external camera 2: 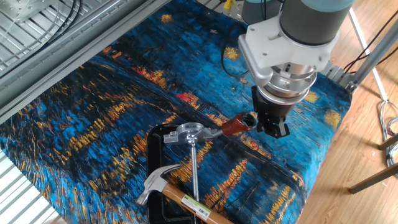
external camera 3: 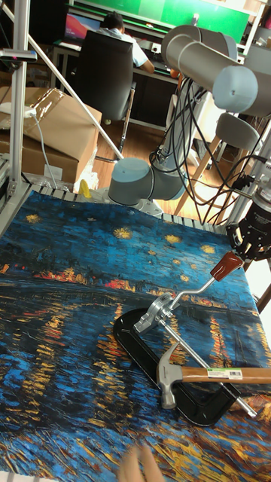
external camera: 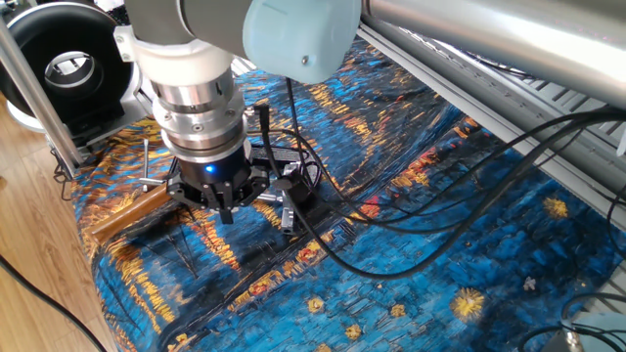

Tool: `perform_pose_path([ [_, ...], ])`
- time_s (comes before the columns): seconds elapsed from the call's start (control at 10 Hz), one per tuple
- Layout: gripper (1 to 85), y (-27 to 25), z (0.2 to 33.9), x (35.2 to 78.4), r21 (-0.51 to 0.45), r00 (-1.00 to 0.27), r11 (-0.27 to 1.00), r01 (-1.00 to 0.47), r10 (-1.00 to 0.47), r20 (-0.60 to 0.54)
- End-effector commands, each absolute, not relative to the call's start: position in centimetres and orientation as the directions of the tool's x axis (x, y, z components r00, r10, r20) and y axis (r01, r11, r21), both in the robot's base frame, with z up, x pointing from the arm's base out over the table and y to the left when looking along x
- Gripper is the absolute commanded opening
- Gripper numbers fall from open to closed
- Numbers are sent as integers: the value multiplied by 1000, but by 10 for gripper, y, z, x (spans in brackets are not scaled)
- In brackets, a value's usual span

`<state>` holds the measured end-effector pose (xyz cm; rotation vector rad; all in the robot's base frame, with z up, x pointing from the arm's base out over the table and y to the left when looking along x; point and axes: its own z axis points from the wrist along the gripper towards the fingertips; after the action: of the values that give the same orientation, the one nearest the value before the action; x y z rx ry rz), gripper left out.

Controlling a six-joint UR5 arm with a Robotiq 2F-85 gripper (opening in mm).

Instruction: Push down the lever

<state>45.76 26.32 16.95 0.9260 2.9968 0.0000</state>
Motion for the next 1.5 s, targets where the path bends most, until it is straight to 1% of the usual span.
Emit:
perform_pose_path([
  [0.0, 17, 259, 171, 467, 4, -835, 835, 550, 549, -26],
  [0.3, 17, 260, 169, 466, -9, -839, 840, 542, 541, -66],
  [0.5, 17, 271, 166, 461, 7, -834, 836, 548, 547, -76],
  [0.7, 17, 266, 166, 461, -11, -838, 841, 542, 539, -89],
  [0.9, 17, 268, 165, 458, -11, -831, 833, 554, 551, -81],
  [1.2, 17, 269, 163, 465, 9, -833, 838, 546, 544, -96],
  [1.4, 17, 264, 161, 465, -6, -835, 838, 545, 542, -101],
])
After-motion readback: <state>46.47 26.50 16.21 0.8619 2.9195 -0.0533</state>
